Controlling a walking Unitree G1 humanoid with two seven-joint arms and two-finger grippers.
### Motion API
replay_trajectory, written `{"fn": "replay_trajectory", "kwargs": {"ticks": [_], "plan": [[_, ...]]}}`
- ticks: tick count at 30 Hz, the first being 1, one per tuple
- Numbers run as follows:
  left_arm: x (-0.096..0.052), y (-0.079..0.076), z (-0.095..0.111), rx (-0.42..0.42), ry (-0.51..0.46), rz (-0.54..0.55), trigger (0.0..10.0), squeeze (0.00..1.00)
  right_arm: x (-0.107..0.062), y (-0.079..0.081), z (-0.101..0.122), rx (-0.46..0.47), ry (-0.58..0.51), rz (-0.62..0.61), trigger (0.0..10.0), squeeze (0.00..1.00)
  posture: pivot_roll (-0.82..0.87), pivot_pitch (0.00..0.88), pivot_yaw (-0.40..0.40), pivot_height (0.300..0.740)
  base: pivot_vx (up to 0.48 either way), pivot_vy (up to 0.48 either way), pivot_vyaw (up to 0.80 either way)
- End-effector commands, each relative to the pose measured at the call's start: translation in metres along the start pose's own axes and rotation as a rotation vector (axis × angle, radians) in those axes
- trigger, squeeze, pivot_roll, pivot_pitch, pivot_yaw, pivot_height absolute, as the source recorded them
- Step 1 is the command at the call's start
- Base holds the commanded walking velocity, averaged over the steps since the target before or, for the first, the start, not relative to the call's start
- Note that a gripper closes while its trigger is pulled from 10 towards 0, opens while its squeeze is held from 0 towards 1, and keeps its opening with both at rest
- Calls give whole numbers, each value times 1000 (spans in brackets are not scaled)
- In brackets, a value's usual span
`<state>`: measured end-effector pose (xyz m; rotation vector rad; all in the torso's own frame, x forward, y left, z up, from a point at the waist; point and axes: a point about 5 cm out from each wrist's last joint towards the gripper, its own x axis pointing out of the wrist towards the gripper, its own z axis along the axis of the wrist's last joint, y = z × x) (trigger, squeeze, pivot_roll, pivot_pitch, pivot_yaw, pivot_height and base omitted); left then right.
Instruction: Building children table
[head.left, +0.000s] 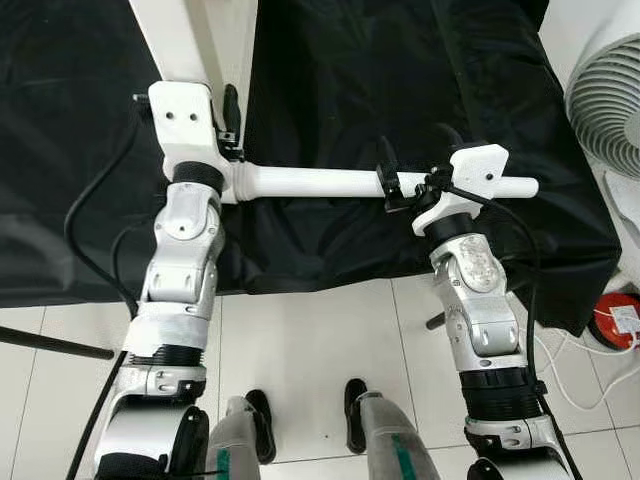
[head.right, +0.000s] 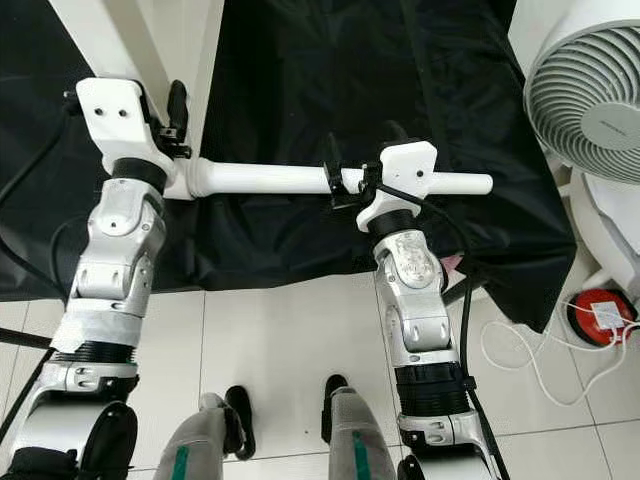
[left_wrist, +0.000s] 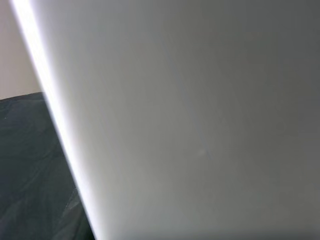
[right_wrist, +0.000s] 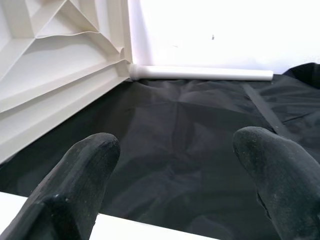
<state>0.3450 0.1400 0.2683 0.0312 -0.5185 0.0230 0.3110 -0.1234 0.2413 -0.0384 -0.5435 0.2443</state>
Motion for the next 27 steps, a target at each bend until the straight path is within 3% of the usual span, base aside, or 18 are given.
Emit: {"fn": "replay_trajectory", "kwargs": {"ticks": [1,8,12,27], "plan": [[0,23,8,51,-54,120,0,0,-1,1,0,2,6,6,10000,0,-139,299,45,740,0,0,0],[-6,43,18,124,-91,80,0,0,-1,3,-4,10,13,19,10000,0,-109,300,41,740,0,0,0],[-13,66,25,188,-98,90,0,0,1,3,-5,11,14,27,10000,0,-99,299,36,740,0,0,0],[-27,99,34,284,-105,90,0,0,5,4,-6,12,11,46,10000,0,-85,290,15,740,0,0,0]]}}
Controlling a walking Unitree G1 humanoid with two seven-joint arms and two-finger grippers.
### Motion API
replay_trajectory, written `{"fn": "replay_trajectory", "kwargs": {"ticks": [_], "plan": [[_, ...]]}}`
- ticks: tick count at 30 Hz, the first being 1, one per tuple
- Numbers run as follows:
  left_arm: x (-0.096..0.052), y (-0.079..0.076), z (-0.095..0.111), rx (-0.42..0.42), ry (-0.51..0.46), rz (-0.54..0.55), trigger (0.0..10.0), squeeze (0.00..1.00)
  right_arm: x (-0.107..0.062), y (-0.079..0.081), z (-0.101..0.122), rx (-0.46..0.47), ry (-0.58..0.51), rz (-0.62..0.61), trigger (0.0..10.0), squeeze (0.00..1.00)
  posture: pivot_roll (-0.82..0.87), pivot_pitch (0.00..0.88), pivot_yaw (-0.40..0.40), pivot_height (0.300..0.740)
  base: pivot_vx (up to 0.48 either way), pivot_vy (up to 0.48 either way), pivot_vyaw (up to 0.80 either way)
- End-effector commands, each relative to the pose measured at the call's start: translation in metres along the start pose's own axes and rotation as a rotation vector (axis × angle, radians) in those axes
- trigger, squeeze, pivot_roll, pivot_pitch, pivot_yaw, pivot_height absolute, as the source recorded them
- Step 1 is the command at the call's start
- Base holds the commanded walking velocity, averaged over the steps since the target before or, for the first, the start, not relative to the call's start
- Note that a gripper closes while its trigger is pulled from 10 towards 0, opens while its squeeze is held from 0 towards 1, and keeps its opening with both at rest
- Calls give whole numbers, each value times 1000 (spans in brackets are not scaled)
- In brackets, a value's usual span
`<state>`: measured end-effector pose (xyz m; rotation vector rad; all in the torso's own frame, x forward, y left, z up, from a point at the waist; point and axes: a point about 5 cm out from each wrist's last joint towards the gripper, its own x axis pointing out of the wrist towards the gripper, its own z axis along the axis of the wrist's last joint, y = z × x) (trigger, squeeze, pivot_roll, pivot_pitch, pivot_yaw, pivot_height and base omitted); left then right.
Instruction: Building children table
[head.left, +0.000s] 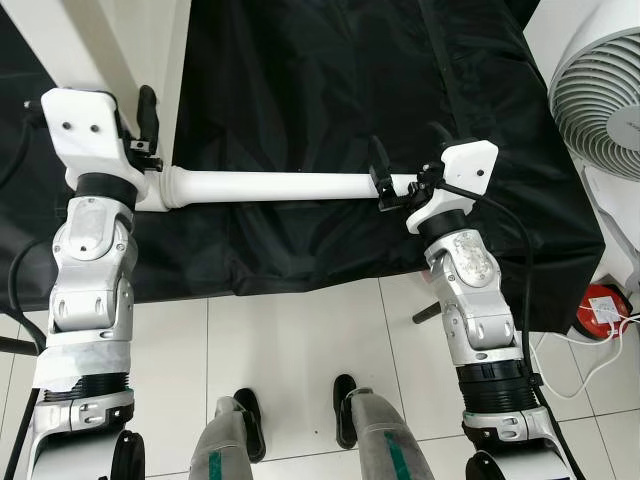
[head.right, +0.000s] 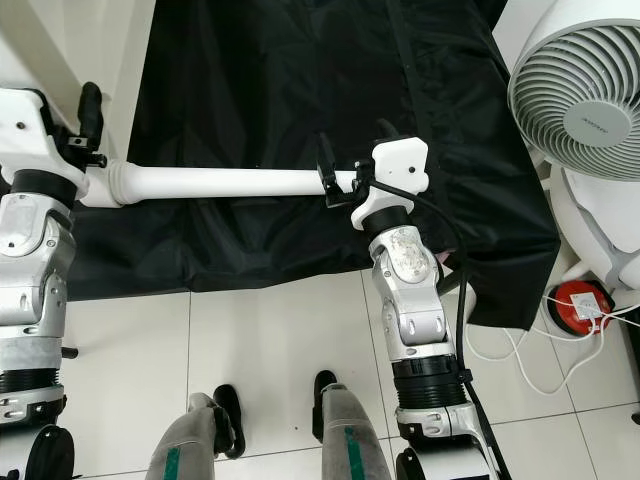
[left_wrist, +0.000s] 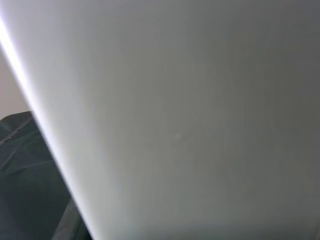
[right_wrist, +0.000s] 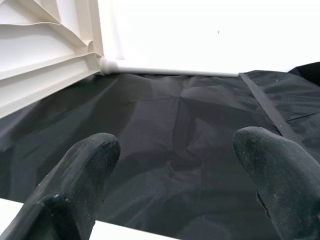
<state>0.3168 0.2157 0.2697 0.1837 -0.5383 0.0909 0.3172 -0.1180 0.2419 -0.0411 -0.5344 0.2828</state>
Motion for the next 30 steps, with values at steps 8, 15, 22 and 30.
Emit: {"fn": "replay_trajectory", "kwargs": {"ticks": [8,15,22,30], "plan": [[-7,50,9,147,-53,25,0,0,1,-3,-3,-6,0,15,10000,0,-83,289,13,740,0,0,0],[-5,76,-1,170,-5,-37,0,0,1,-6,-2,-18,-4,12,10000,0,-75,289,28,740,0,0,0],[-8,93,-7,193,30,-55,0,0,1,-6,-3,-18,-5,2,10000,0,-69,290,37,740,0,0,0],[-8,118,-8,285,57,-30,0,0,1,-7,-4,-21,-8,2,10000,0,-64,293,40,740,0,0,0]]}}
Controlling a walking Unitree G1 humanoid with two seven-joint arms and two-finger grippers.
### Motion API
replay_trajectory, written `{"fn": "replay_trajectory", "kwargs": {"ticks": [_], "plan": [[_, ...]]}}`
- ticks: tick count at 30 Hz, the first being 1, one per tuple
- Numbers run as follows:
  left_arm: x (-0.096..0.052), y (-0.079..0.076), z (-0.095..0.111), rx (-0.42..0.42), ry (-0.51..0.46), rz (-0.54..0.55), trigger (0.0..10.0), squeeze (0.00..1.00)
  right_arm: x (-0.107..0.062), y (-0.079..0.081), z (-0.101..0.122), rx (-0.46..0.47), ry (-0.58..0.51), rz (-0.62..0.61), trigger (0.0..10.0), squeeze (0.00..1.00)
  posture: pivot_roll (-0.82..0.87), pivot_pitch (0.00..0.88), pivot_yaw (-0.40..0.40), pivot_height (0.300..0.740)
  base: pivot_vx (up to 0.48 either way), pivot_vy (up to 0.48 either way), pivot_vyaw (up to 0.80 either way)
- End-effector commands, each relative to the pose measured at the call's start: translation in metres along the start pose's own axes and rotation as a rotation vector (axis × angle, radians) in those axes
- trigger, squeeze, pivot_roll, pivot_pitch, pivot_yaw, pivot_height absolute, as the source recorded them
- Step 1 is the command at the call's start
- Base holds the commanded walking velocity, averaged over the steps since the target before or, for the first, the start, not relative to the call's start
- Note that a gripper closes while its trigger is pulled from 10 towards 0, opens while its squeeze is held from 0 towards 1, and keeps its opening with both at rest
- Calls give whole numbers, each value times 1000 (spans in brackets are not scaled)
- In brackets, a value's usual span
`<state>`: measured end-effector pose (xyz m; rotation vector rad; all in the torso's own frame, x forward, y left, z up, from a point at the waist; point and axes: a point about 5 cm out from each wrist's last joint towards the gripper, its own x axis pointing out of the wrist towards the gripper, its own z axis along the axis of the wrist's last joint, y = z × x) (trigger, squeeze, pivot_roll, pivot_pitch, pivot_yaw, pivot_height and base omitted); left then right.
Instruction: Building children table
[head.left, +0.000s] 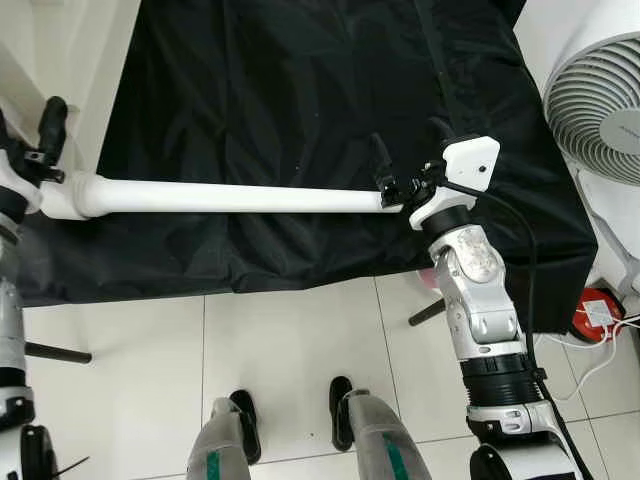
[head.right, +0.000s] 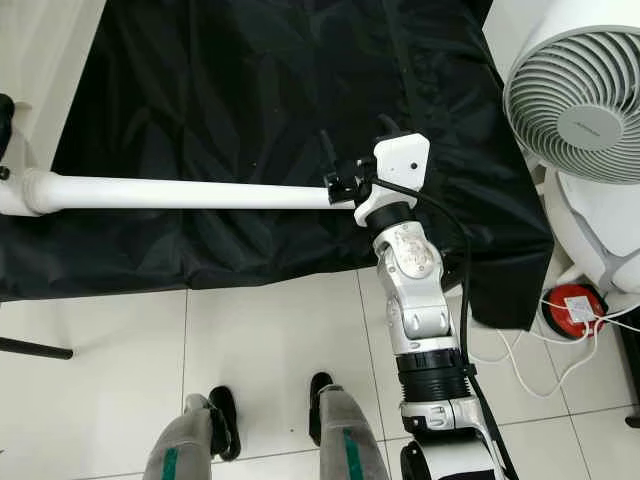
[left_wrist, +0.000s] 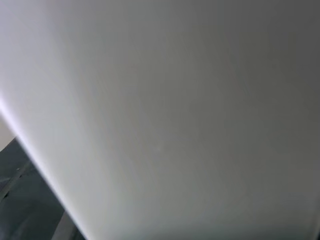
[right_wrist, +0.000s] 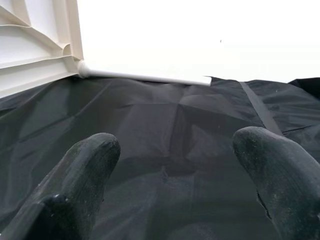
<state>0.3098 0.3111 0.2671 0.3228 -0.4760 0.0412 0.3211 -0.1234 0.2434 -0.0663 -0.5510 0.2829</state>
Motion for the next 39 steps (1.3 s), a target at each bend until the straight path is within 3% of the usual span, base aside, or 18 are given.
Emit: {"fn": "replay_trajectory", "kwargs": {"ticks": [1,10,11,12,13,14,15,19,20,22,24,25,26,27,35,38,39], "plan": [[-7,24,6,161,19,62,0,0,-2,-1,-3,5,5,-5,10000,0,-64,293,40,740,0,0,0],[-8,26,4,160,4,70,0,0,-1,-2,-3,-1,3,-8,10000,0,-72,289,42,740,0,0,0],[-10,22,1,161,11,68,7255,0,-1,-3,-3,-4,3,-10,10000,0,-74,289,42,740,0,0,0],[-12,20,-2,161,16,66,7255,0,-2,-4,-3,-7,4,-12,10000,0,-74,289,42,740,0,0,0],[-13,20,-6,143,29,70,2392,0,-2,-5,-3,-12,4,-12,10000,0,-74,289,42,740,0,0,0],[-13,20,-6,143,29,70,2392,0,-2,-5,-3,-12,4,-12,10000,0,-74,289,42,740,0,0,0],[-13,19,-10,121,35,71,10000,0,-2,-6,-3,-17,5,-10,10000,0,-76,292,37,740,0,0,0],[-13,14,-11,142,27,37,10000,0,-2,-6,-3,-18,6,-6,10000,0,-76,292,37,740,0,0,0],[-14,13,-12,116,16,40,10000,1000,-2,-6,-3,-18,6,-5,10000,0,-76,292,37,740,0,0,0],[-13,13,-11,97,8,35,10000,1000,-2,-6,-3,-17,6,-4,10000,0,-76,292,37,740,0,0,0],[-13,11,-11,135,21,0,10000,1000,-2,-6,-4,-16,6,-4,10000,0,-73,286,37,740,0,0,0],[-12,11,-10,155,21,-13,10000,239,-2,-6,-4,-16,6,-3,10000,0,-73,286,37,740,0,0,0],[-12,11,-10,155,21,-13,10000,239,-2,-6,-4,-16,6,-3,10000,0,-73,286,37,740,0,0,0],[-12,10,-9,166,16,-17,10000,0,-2,-5,-4,-16,6,-2,10000,0,-69,281,39,740,0,0,0],[-19,10,3,227,-4,-78,10000,0,-3,-4,-5,-13,3,0,10000,0,-67,271,49,740,0,0,0],[-29,-3,15,149,-20,-201,10000,0,-3,-5,-6,-15,5,-5,10000,0,-54,272,53,740,0,0,0],[-32,-6,19,127,-22,-221,10000,318,-3,-5,-7,-15,6,-5,10000,0,-54,272,53,740,0,0,0]]}}
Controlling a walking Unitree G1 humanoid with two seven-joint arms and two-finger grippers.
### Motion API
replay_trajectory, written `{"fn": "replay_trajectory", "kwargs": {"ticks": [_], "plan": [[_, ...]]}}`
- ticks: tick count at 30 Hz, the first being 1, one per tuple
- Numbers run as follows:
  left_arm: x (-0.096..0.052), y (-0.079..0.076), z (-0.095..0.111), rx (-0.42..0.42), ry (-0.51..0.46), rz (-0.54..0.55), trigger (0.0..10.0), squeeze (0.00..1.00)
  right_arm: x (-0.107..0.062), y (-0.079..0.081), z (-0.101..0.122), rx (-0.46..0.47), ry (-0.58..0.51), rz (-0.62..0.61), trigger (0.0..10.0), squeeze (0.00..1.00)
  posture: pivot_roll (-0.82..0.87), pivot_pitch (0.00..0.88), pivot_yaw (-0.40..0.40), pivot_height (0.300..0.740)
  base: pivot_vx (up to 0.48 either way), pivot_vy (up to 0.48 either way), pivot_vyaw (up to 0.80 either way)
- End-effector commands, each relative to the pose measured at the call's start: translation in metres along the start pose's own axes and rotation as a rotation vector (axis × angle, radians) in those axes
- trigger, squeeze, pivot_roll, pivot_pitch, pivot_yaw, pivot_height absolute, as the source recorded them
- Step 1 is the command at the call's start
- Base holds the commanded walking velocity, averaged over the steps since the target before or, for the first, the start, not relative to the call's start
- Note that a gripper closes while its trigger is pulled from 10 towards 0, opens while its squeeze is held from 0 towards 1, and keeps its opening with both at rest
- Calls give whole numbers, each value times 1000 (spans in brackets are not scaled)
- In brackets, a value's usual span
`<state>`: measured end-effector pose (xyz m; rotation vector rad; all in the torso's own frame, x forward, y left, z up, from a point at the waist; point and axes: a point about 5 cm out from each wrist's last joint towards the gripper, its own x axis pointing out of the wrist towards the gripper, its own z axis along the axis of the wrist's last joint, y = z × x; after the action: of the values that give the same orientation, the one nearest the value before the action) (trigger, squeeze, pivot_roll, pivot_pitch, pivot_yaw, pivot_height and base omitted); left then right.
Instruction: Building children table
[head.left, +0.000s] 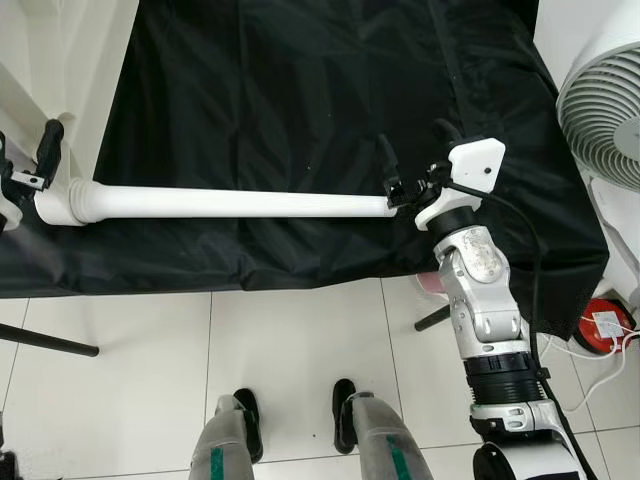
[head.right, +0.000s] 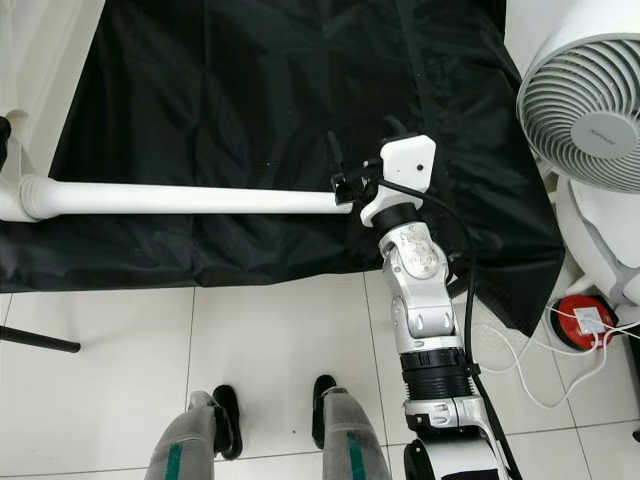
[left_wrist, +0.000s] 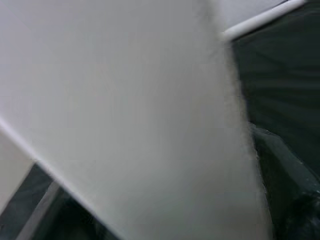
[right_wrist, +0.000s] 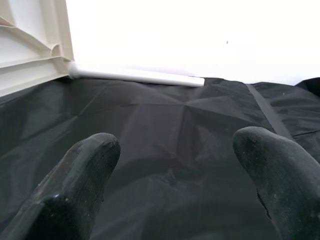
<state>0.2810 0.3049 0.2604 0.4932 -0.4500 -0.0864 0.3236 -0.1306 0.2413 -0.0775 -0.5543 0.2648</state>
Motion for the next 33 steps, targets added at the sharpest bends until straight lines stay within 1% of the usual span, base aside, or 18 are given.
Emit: {"fn": "replay_trajectory", "kwargs": {"ticks": [1,2,3,6,7,8,9,10,13,15,16,17,18,21,22,27,31,33], "plan": [[-5,-2,11,-15,-24,-62,10000,318,-2,2,-4,0,8,9,10000,0,-54,272,53,740,0,0,0],[-5,-2,11,-15,-24,-62,10000,318,-2,2,-4,0,8,9,10000,0,-54,272,53,740,0,0,0],[-6,-5,13,-47,-18,-75,10000,1000,-2,2,-4,1,8,9,10000,0,-54,272,53,740,0,0,0],[-7,-8,14,-81,-9,-84,10000,1000,-1,3,-5,3,8,10,10000,0,-41,277,50,740,0,0,0],[-7,-10,16,-115,-9,-84,10000,784,0,4,-5,5,7,12,10000,0,-41,278,49,740,0,0,0],[-8,-10,18,-136,-17,-78,10000,0,0,4,-5,7,6,13,10000,0,-41,278,49,740,0,0,0],[-8,-10,18,-136,-17,-78,10000,0,0,4,-5,7,6,13,10000,0,-41,278,49,740,0,0,0],[-8,-9,18,-176,-15,-61,10000,0,0,5,-5,7,5,15,10000,0,-38,281,47,740,0,0,0],[-9,-2,19,-243,-11,5,10000,0,1,6,-4,6,4,18,10000,0,-38,284,46,740,0,0,0],[-9,-2,19,-243,-11,5,10000,0,1,6,-4,6,4,18,10000,0,-38,284,46,740,0,0,0],[-14,4,21,-271,1,56,10000,0,1,5,-5,6,5,19,10000,0,-38,282,46,740,0,0,0],[-16,6,22,-272,5,75,10000,0,0,5,-5,5,6,19,10000,0,-38,282,46,740,0,0,0],[-16,6,22,-272,5,75,10000,0,0,5,-5,5,6,19,10000,0,-38,282,46,740,0,0,0],[-26,11,23,-313,33,112,10000,0,1,4,-6,6,7,18,10000,0,-38,282,46,740,0,0,0],[-32,12,25,-296,58,100,10000,0,1,4,-7,7,7,19,10000,0,-26,276,42,740,0,0,0],[-42,13,29,-280,108,55,10000,0,5,6,-8,15,5,30,10000,0,-14,270,36,740,0,0,0],[-45,14,34,-273,113,31,10000,0,7,8,-8,19,4,39,10000,0,-3,263,29,740,0,0,0],[-49,9,34,-332,138,-17,10000,0,9,9,-9,21,7,47,10000,0,7,258,22,740,0,0,0]]}}
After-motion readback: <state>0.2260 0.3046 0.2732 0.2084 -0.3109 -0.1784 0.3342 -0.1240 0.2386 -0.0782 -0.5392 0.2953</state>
